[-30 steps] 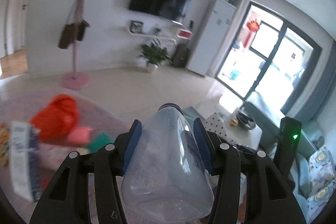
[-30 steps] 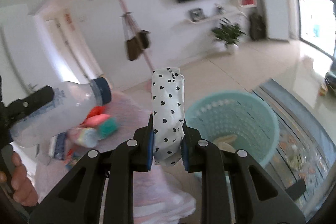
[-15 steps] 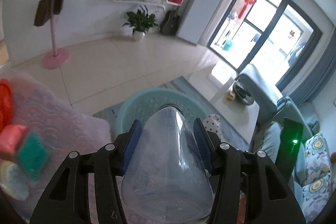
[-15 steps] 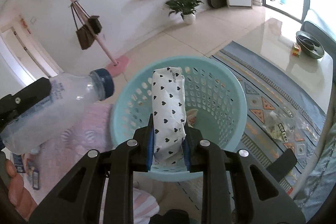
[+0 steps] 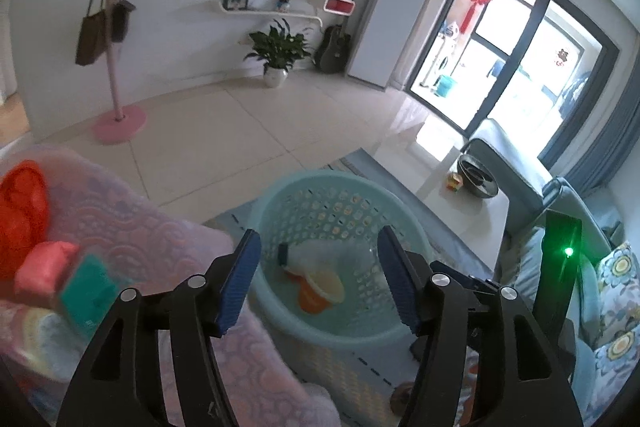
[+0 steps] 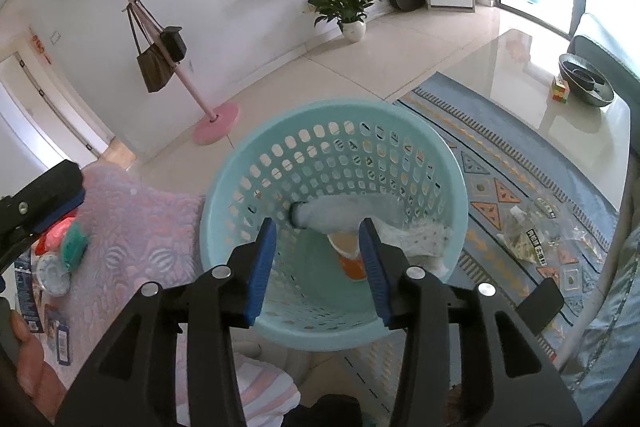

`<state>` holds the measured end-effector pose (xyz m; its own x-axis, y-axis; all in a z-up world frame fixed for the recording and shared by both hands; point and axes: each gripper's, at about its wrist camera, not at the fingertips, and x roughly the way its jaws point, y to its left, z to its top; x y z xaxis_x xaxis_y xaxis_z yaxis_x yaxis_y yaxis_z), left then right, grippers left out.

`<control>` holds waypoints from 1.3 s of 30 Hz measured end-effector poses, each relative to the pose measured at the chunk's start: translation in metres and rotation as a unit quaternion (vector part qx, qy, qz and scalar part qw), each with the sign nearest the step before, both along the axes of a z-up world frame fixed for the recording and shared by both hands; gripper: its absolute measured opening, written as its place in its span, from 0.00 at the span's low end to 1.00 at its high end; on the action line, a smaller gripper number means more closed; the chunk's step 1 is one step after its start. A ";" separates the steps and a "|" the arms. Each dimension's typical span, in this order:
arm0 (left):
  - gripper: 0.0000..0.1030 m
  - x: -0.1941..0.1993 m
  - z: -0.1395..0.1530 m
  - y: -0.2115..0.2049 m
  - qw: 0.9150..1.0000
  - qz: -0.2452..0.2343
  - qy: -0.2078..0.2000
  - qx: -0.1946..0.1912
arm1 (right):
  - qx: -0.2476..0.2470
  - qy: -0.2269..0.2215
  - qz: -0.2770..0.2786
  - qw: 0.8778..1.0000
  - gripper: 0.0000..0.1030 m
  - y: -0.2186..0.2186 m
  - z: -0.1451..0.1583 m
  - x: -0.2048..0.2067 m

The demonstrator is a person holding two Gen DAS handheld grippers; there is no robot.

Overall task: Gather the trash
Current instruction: 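Grasp the white milk carton with the left tool while the right tool grasps the tiger box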

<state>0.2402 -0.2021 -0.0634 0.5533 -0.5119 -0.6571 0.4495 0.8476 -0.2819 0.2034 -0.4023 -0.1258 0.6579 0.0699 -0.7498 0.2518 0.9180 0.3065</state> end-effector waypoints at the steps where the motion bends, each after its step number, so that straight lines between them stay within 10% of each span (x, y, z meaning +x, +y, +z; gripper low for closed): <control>1: 0.57 -0.005 0.004 0.004 1.000 0.003 -0.007 0.000 | -0.001 -0.002 0.002 1.000 0.39 0.002 0.003 -0.001; 23: 0.87 -0.106 0.073 0.191 0.977 0.184 -0.105 -0.029 | -0.048 -0.133 0.199 0.970 0.55 0.182 0.099 -0.046; 39: 0.89 -0.069 -0.002 0.279 0.963 0.266 0.018 0.025 | -0.046 -0.068 0.378 0.922 0.55 0.314 0.049 -0.028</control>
